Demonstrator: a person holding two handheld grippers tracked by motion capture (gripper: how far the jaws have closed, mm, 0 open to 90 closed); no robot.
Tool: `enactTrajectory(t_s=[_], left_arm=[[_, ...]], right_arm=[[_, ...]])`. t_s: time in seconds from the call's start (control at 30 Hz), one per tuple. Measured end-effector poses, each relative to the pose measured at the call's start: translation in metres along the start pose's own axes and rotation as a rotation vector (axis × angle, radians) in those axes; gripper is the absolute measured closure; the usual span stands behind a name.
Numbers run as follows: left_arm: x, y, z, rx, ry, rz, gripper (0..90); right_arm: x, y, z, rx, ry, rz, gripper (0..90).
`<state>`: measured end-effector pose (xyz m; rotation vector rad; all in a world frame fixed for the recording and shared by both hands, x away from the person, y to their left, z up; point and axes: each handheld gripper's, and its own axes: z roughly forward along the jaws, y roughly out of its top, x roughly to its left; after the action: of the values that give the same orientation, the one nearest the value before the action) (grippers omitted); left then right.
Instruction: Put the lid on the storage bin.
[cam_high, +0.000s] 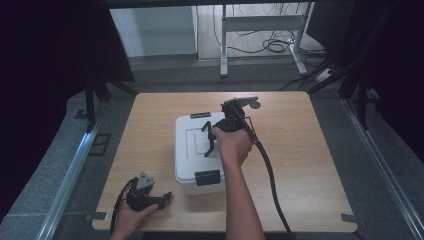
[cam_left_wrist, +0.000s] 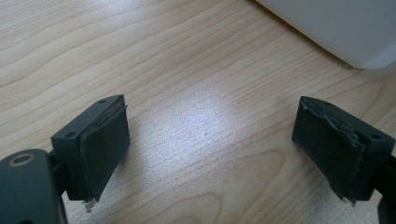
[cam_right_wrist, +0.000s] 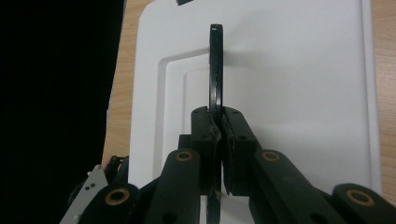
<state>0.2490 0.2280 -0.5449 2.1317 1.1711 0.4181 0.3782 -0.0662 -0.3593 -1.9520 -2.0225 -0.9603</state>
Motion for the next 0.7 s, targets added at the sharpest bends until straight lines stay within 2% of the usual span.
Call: enactTrajectory(t_s=[0.2, 0.5, 0.6, 0.7], left_arm=[[0.000, 0.000, 0.000, 0.000, -0.002, 0.002, 11.0], [0.000, 0.000, 0.000, 0.000, -0.002, 0.003, 11.0], [0.000, 0.000, 0.000, 0.000, -0.003, 0.002, 11.0], [0.000, 0.000, 0.000, -0.001, -0.002, 0.002, 11.0]], right_arm=[[-0.001, 0.001, -0.002, 0.010, 0.015, -0.030, 78.9], [-0.009, 0.005, -0.015, 0.011, 0.012, -0.068, 55.7], [-0.012, 0.005, -0.019, 0.007, 0.012, -0.107, 53.2], [-0.015, 0.005, -0.023, 0.002, 0.021, -0.126, 52.0]])
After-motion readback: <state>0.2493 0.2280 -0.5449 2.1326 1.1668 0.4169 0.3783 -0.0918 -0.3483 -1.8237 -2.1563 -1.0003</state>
